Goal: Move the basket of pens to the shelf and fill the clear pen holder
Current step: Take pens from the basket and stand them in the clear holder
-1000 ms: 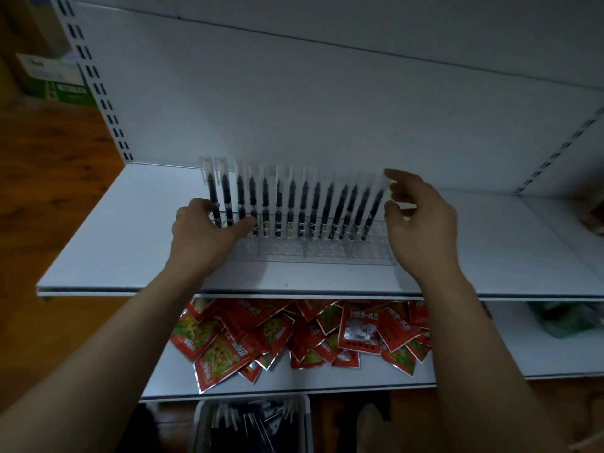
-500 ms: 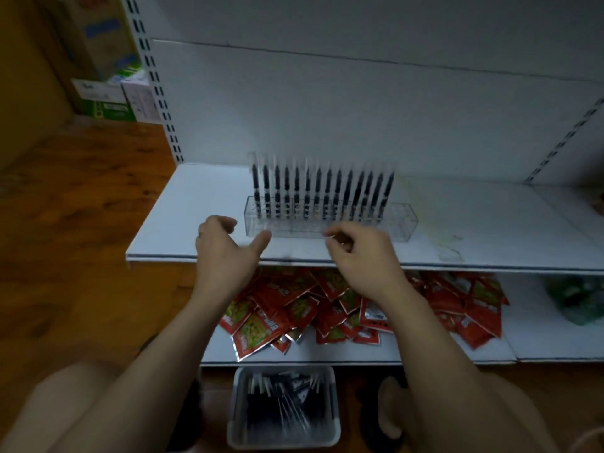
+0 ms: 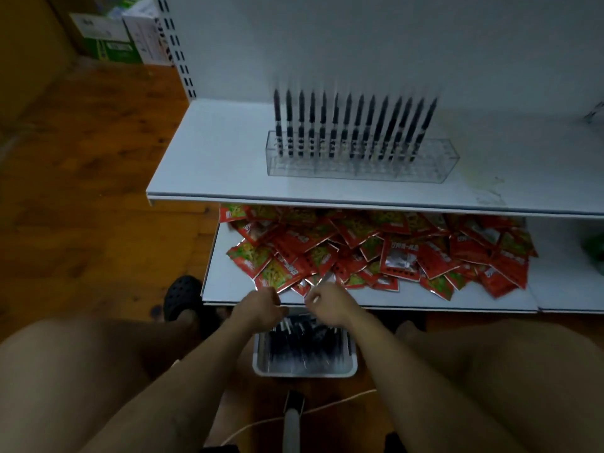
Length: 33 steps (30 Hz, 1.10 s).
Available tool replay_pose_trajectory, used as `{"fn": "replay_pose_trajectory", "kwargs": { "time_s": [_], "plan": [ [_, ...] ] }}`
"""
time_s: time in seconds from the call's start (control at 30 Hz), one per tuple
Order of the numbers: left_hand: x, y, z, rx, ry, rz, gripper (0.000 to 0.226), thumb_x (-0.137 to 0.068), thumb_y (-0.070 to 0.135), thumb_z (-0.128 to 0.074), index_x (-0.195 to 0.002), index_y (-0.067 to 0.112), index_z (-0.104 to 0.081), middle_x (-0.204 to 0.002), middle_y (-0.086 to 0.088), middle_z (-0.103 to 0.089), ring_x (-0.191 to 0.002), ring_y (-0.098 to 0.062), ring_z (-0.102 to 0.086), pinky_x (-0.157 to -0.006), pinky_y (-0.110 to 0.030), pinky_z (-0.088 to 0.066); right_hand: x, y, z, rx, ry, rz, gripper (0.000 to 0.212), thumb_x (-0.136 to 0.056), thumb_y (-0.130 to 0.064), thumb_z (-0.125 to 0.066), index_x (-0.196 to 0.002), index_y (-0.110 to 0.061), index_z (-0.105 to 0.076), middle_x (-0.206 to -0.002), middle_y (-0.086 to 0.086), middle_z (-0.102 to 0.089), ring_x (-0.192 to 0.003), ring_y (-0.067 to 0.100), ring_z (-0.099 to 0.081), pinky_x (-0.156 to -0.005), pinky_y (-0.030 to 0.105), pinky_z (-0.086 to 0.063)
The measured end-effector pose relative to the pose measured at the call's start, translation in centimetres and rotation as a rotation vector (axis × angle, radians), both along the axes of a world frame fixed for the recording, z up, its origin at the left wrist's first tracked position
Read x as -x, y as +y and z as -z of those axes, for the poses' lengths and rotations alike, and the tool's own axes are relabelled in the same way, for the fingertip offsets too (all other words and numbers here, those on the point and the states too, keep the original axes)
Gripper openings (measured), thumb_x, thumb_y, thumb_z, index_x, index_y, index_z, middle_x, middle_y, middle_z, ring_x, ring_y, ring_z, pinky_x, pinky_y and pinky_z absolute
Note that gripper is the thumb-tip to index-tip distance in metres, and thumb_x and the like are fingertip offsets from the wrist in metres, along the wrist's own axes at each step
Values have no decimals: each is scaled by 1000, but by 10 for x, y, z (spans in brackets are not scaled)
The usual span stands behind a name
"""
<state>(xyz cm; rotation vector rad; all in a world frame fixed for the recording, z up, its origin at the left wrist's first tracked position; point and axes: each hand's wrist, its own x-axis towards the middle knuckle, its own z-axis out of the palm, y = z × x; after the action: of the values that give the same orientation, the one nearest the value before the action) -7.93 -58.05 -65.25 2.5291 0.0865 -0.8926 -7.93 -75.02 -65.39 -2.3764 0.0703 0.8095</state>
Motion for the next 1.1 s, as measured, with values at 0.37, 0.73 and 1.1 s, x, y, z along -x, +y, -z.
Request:
{"fn": "replay_pose_trajectory", "kwargs": {
  "time_s": [0.37, 0.73, 1.1],
  "plan": [
    [61, -18, 126, 122, 357, -240, 23, -93, 21, -55, -102, 5, -69, -107, -14, -69, -99, -24, -65, -71, -24, -45, 57, 6, 157, 130, 490, -39, 22, -87, -4, -44, -76, -5, -63, -84, 14, -55, -69, 21, -50, -62, 28, -38],
    [45, 1, 167, 282, 368, -734, 22, -90, 12, -58, -68, 16, -60, -76, -13, -65, -72, -24, -60, -65, -30, -43, 43, 32, 205, 184, 564, -153, 49, -93, -21, -46, -137, 2, -43, -147, 16, -28, -124, 34, -41, -99, 36, -39],
    [27, -8, 114, 368, 241, -656, 18, -88, 11, -56, -71, 16, -58, -65, -3, -57, -60, -15, -51, -52, -21, -37, 41, 18, 152, 144, 226, 100, 25, -88, -2, -53, -102, -7, -73, -110, 10, -70, -102, 27, -63, -94, 35, -51]
  ]
}}
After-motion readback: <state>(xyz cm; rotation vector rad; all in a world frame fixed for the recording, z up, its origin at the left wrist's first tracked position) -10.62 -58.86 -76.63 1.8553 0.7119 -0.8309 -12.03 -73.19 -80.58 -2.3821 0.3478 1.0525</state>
